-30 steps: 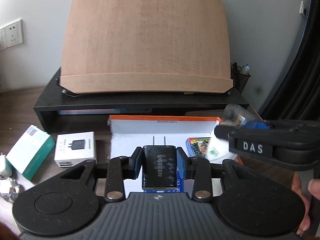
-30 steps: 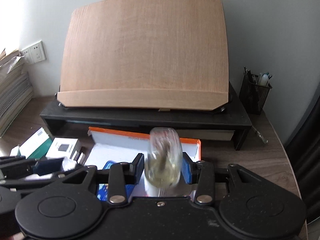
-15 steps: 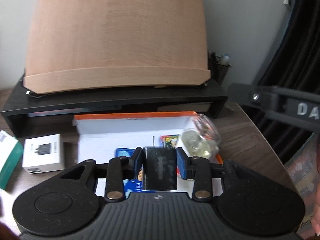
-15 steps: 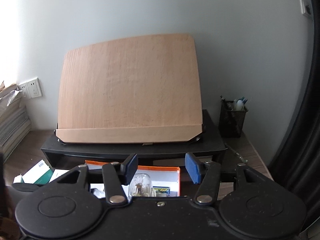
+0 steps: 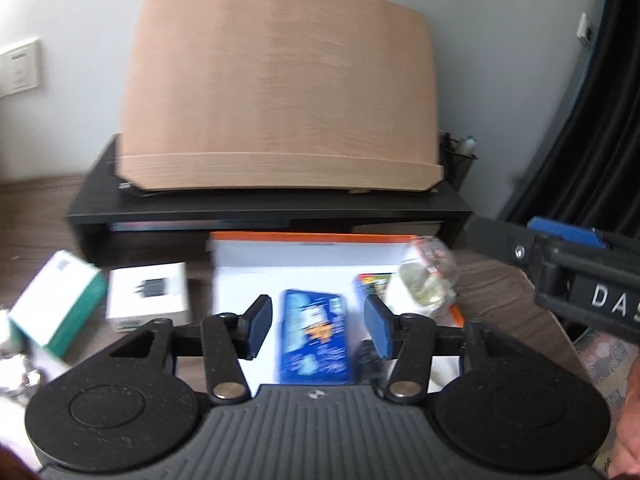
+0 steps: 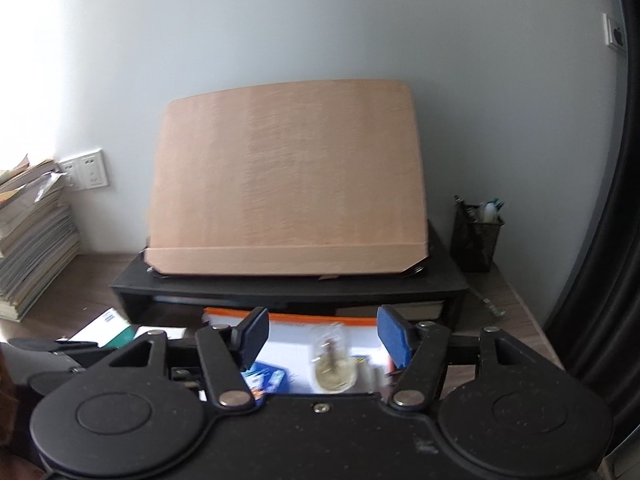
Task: Organize rigid objects
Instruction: 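Lower the charger into the white box with the left tool while the right tool releases the air freshener, then move both open tools back toward the remaining items on the desk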
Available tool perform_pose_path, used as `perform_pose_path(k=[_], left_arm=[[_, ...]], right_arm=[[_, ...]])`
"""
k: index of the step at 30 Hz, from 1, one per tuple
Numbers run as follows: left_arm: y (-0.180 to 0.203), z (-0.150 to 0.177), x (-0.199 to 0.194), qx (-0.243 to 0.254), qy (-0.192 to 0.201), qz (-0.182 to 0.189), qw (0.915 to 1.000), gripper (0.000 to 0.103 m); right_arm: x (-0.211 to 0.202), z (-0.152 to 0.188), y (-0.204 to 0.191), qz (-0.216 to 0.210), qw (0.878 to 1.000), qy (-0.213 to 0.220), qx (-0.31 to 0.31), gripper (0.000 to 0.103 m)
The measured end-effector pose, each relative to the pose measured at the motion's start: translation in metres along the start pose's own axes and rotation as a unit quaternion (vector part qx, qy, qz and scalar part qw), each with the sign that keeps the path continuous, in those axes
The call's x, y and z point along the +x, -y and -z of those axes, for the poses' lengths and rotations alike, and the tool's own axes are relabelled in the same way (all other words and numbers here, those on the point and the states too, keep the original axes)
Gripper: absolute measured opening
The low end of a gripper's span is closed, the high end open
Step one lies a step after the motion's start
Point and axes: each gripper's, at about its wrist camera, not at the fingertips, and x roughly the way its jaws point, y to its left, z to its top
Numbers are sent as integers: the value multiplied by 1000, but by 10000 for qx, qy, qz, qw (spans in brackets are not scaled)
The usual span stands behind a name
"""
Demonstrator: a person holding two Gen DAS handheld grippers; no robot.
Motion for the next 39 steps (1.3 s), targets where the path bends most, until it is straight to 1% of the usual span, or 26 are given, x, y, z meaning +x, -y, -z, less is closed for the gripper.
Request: perform_pose_path(k=[2,12,16,23,29,37,39], left_arm=[[-13,5,-10,-86,10,-101,9999,54],[-75,26,-56,-434,87,-707,9965,62],[-100,33,-68,-677,99,-936,9933,65],[-136,43,-81,-908,84,-1251,9879,70],[-158,50,-86,-1045,77,-1462,9837,74],[-182,59,-77,-1157,-41,-1688,9788,82],[-187,61,-74,-1198,-30,-1729,9776,90]], right_arm=[[-1,1,-11,-72,10000,-42,8,77],[-4,5,-79,-544,9981,-228,-164,78],[-5,10,-106,-697,9967,-296,-297,78],[8,17,-143,-922,9939,-470,-382,80],[19,21,-166,-1071,9915,-562,-488,80],[32,25,-175,-1139,9900,-687,-478,81],[36,26,-176,-1142,9898,-714,-459,81]])
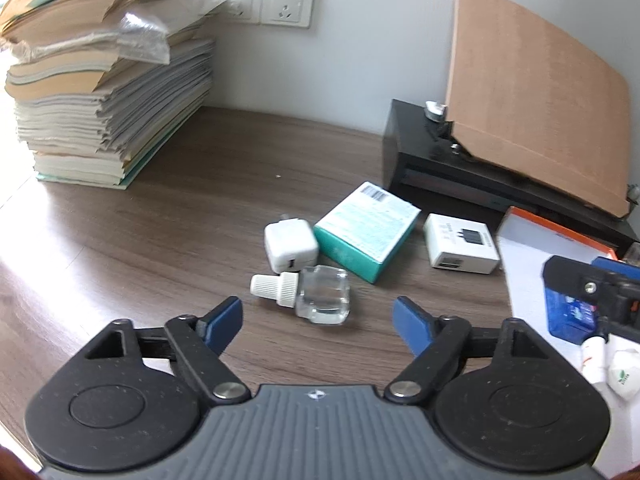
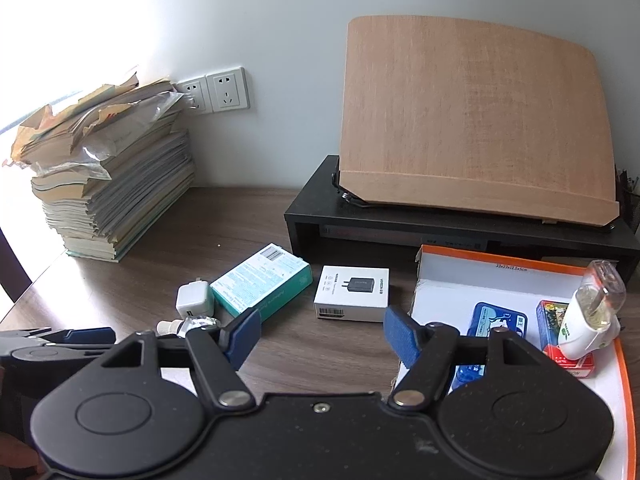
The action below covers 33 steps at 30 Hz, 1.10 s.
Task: Organize rigid objects
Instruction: 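Move both open tools back toward the remaining items on the desk, then grasp the clear glass refill bottle with the left tool while the right tool grasps the white charger box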
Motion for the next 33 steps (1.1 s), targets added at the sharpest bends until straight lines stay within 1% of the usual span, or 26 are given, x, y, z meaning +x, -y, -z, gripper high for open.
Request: perform_pose_path(k=[5,9,14,18,20,22,24,29,33], left_arm=[[-3,0,14,88,14,-79,9999,96],[-1,0,30,214,-41,-166,9996,97],[-3,-3,51,258,-106,-237,9993,97],[-2,-3,63,389,-91,-301,9987,97],[-3,-2,69,434,-83,-284,9986,95],[-5,-1,74,448,-89,-260,9986,89],[-7,-1,79,465,-141,-198,9986,79],[-10,1,83,554,-56,-99,9984,79],[-15,0,80,483,-82,11,9988,79]], right_arm=[[9,1,1,-17,10000,-95,17,82],[17,0,0,-34,9999,-169,-8,82],[27,0,1,-8,9997,-261,-2,82],[35,-1,3,29,9994,-332,15,82],[39,-1,4,59,9993,-366,26,82],[43,-1,5,74,9992,-398,30,82],[47,-1,6,93,9990,-437,34,82],[60,-5,7,135,9987,-499,51,82],[76,-12,8,170,9982,-567,94,84]])
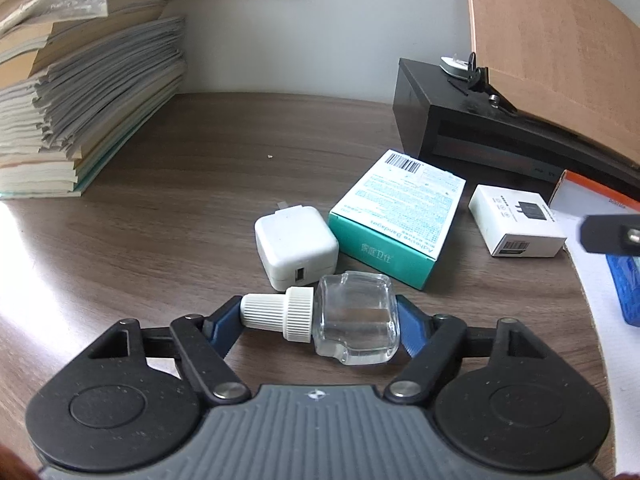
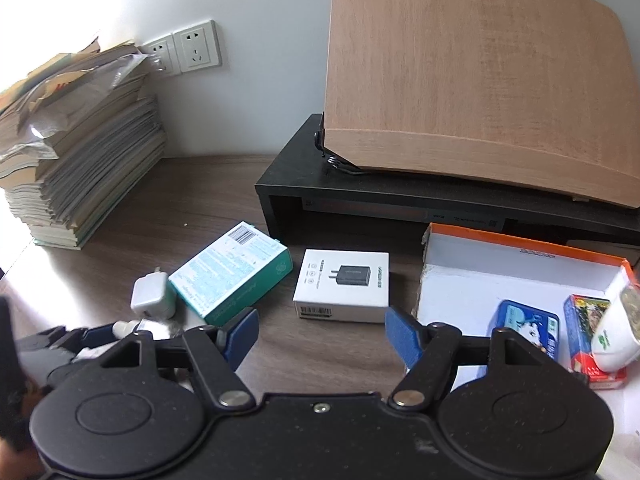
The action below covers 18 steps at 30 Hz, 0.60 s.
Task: Organize rigid objects
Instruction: 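Grasp the clear glass refill bottle with the left tool while the right tool grasps the white charger box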
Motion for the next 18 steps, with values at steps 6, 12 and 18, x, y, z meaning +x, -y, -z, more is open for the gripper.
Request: perform_pose_path(k=[6,12,18], left_arm=[[-10,-2,-16,-212,25,74,9997,79],[-16,-3,-31,-314,89,134,9994,79],[-16,-3,-34,-305,92,115,9994,79]], right_arm=[[37,-17,1,147,9996,-215,142,89],[80,-31,3,286,9973,-663,151,91],[111,-33,3,497,9941,-964,-16,96]])
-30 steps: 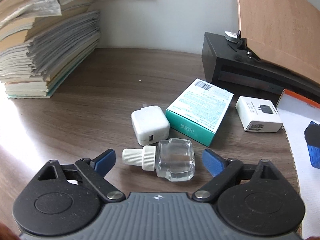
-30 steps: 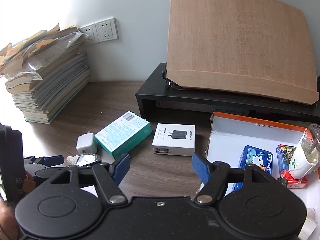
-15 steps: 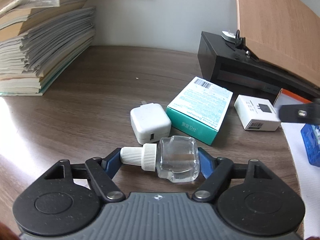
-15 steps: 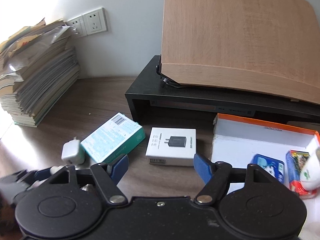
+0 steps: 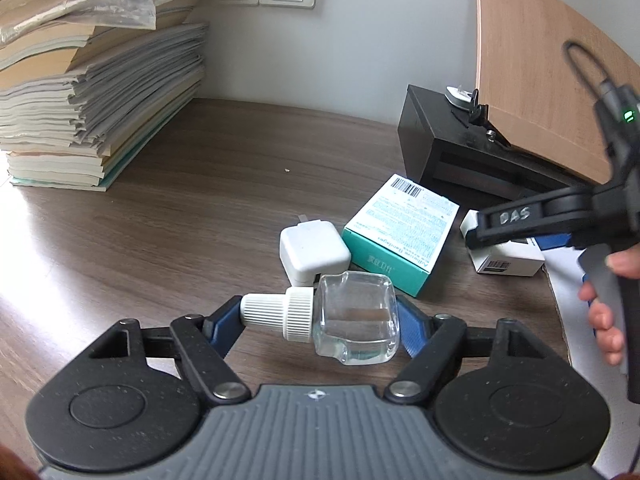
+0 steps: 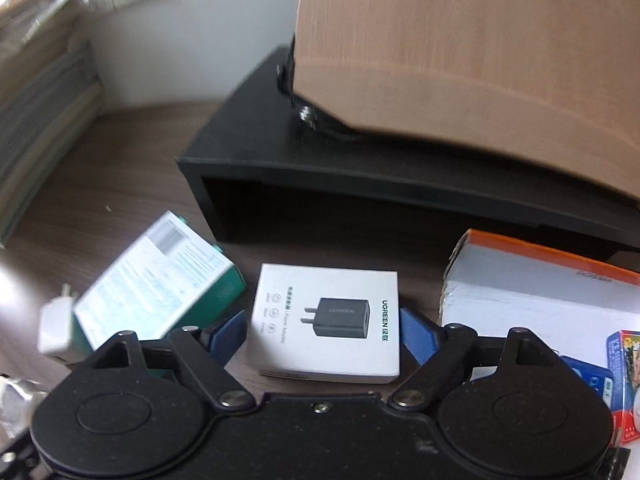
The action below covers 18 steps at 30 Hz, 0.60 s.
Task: Organize rigid objects
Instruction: 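Grasp the clear glass refill bottle with the left tool while the right tool grasps the white charger box, then carry the refill bottle with the left tool while the right tool carries the charger box over the white box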
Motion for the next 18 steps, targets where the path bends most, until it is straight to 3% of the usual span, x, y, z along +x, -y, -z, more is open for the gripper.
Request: perform_pose_path(k=[6,18], left_arm=[[4,-6,-4,-19,31,34,10000,79],[29,-14,-26,94,151,392,9991,79]], right_arm=[[-20,8,2,24,9995,331,-6,92],[-104,40,0,-29,9972,744,-70,92]])
